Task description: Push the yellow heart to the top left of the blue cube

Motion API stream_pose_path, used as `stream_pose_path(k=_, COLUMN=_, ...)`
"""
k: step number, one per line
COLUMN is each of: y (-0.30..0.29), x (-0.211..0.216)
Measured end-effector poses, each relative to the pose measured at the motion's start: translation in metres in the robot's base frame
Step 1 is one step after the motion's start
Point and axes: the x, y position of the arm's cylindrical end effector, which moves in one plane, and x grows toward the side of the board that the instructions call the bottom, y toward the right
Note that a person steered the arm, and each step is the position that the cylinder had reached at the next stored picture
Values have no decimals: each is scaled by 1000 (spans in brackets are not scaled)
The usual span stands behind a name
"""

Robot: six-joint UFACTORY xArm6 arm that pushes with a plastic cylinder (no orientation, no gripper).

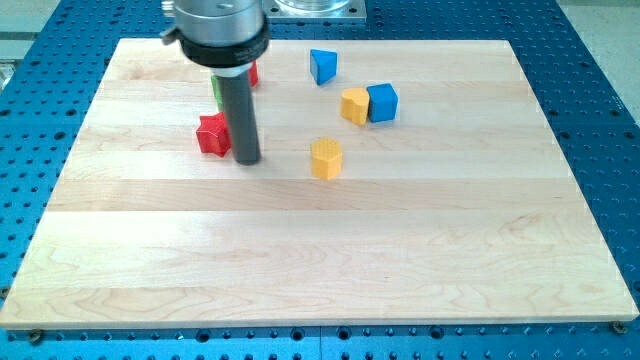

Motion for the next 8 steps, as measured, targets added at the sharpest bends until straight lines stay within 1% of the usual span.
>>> stream_pose_path(k=4, y=1, x=0)
stream_pose_path(k=5, y=31, x=0)
stream_pose_path(k=6, y=91, x=-40)
stream_pose_path(k=7, y=121, x=-83)
stream_pose_path(k=8, y=122, x=-115)
